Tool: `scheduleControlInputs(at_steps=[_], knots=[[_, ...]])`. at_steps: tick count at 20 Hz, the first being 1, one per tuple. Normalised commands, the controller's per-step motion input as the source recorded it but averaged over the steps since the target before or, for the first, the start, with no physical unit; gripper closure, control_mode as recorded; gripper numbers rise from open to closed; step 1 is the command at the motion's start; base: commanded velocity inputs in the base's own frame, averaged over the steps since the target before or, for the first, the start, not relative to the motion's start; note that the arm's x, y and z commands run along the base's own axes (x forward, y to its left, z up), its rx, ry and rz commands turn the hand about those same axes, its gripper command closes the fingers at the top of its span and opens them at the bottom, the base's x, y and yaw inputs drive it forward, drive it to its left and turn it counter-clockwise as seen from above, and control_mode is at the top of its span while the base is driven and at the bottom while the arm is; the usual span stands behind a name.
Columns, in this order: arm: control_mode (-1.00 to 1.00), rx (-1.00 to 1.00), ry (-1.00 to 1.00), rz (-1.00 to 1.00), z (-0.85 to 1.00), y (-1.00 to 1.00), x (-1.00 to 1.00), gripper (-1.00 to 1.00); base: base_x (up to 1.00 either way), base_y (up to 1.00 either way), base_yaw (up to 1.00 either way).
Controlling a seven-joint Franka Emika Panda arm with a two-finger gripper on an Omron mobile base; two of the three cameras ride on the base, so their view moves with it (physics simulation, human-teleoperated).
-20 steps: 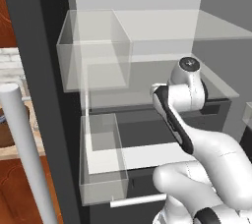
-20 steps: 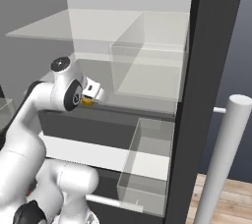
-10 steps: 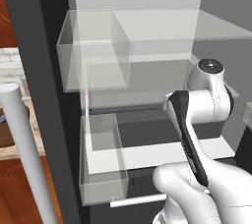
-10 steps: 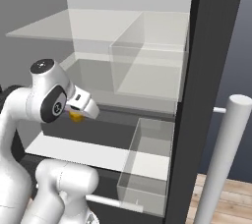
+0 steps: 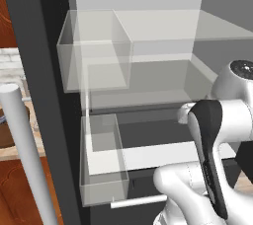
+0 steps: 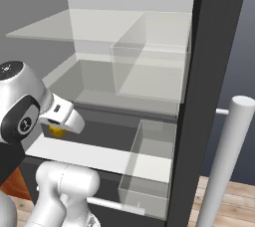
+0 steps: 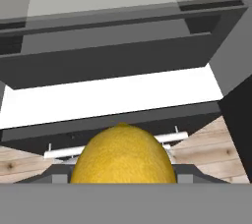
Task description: Retrieve a lemon from the fridge and place it on the cutting board with the fish.
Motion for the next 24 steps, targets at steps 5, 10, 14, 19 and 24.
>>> scheduleControlInputs(at_steps=[5,10,14,19,24], knots=[[-1.00,0.00,0.03,0.19,0.56,0.03,-0.48,1.00,0.00,0.00,0.00],[-1.00,0.00,0.02,0.08,0.02,0.03,-0.13,1.00,0.00,0.00,0.00],[-1.00,0.00,0.00,0.00,-0.01,0.00,0.00,1.00,0.00,0.00,0.00],[-1.00,0.00,0.00,0.00,0.00,0.00,-0.04,1.00,0.00,0.00,0.00],[1.00,0.00,0.00,0.00,0.00,0.00,0.00,1.00,-0.67,0.00,0.00]])
